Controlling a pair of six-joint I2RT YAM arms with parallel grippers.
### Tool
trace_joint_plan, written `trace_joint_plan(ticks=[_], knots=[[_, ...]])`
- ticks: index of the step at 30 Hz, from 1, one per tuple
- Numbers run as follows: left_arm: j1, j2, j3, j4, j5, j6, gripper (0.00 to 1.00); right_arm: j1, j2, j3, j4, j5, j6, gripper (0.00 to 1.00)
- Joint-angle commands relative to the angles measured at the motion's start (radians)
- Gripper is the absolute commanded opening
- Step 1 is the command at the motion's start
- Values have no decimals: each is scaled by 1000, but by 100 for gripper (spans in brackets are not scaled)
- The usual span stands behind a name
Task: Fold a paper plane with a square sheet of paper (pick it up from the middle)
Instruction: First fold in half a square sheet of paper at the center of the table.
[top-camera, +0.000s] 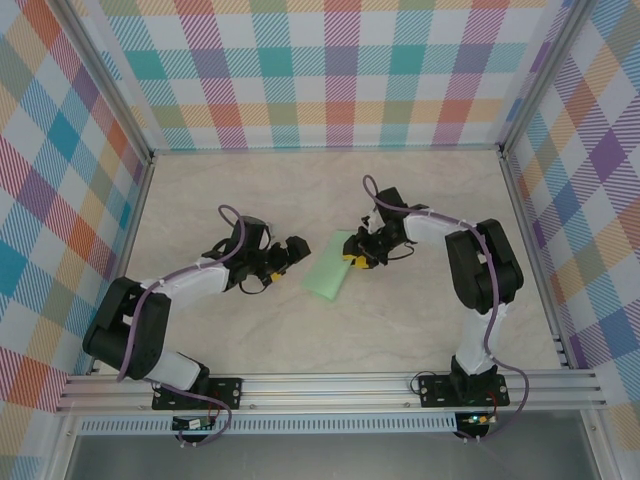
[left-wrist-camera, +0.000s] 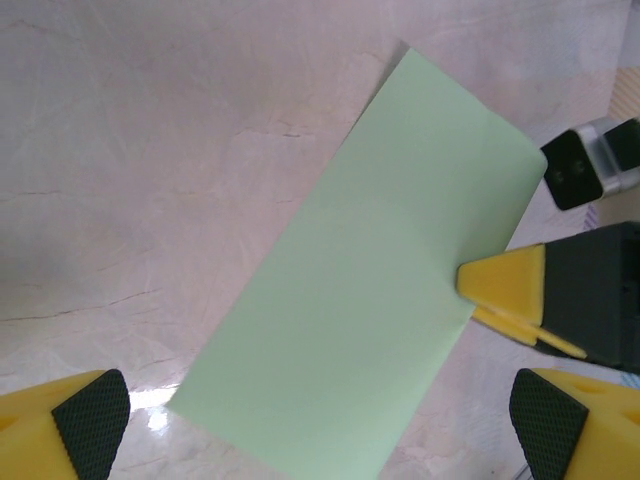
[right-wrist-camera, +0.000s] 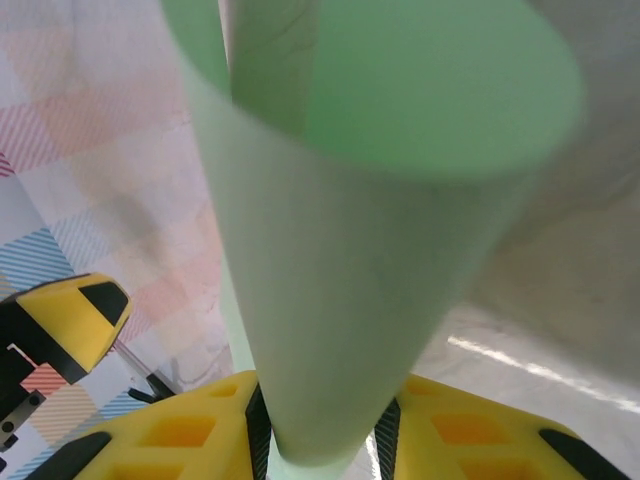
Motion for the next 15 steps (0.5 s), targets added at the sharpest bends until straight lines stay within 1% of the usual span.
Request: trace_joint_plan(ticks=[1,3,7,8,10,12,13,15], knots=[[8,32,68,-72,7,70,100,-18,14,-4,10,-45,-63,35],[8,78,109,-101,28,105,100,-25,19,-2,11,-60,-81,36],[5,179,181,-119,97,125,100,-40,19,-3,9,-79,-105,45],[2,196,192,-118,105,125,100,-44,17,-5,8,-76,-106,46],[-7,233,215,-115,118,126,99,-52,10,-12,7,-65,-100,52],[-18,262,242,-116,133,129,98,-59,-1,-23,10,-46,-92,54],[-24,278,258,-123,137,134,97,-62,-15,-35,17,-36,-86,57],[-36,302,284,-137,141,144,95,-66,-34,-55,34,-32,-86,58]])
